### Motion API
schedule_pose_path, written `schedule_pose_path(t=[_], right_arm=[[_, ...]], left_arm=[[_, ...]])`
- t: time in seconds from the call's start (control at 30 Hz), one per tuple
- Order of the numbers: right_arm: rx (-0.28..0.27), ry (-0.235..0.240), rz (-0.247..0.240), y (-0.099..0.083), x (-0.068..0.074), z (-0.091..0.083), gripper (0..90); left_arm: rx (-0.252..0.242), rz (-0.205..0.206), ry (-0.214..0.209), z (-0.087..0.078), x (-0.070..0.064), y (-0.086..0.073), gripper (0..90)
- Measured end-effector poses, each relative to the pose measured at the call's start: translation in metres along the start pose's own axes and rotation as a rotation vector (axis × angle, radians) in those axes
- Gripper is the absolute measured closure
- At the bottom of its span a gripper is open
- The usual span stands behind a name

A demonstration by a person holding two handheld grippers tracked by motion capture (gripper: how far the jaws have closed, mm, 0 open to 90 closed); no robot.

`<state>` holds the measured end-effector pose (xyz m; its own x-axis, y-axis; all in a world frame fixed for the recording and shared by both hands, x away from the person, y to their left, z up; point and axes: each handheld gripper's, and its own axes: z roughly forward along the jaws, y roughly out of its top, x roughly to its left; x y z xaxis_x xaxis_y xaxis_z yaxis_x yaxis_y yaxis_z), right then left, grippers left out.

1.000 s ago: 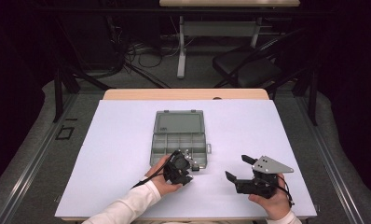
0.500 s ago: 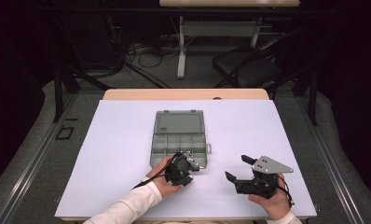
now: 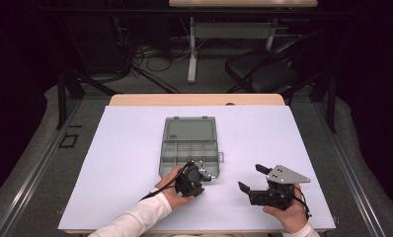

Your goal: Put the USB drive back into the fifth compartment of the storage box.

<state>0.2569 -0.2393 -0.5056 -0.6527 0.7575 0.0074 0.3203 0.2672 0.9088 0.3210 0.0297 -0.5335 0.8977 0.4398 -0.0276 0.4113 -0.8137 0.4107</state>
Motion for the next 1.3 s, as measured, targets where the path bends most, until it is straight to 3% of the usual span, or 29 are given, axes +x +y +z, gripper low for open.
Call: schedule_pose_path(t=[0.47,0.6,1.3], right_arm=[[0.003,0.000,-0.003,0.000,0.000,0.000,16.7],[0.002,0.001,-0.003,0.000,0.000,0.001,16.8],[0.003,0.007,0.004,0.000,0.000,0.001,17.3]], left_arm=[[-0.004,0.005,0.002,-0.002,0.001,0.000,78.9],[-0.018,-0.009,-0.006,-0.008,0.004,0.000,78.9],[-0.036,-0.006,0.014,-0.033,0.006,0.004,79.0]])
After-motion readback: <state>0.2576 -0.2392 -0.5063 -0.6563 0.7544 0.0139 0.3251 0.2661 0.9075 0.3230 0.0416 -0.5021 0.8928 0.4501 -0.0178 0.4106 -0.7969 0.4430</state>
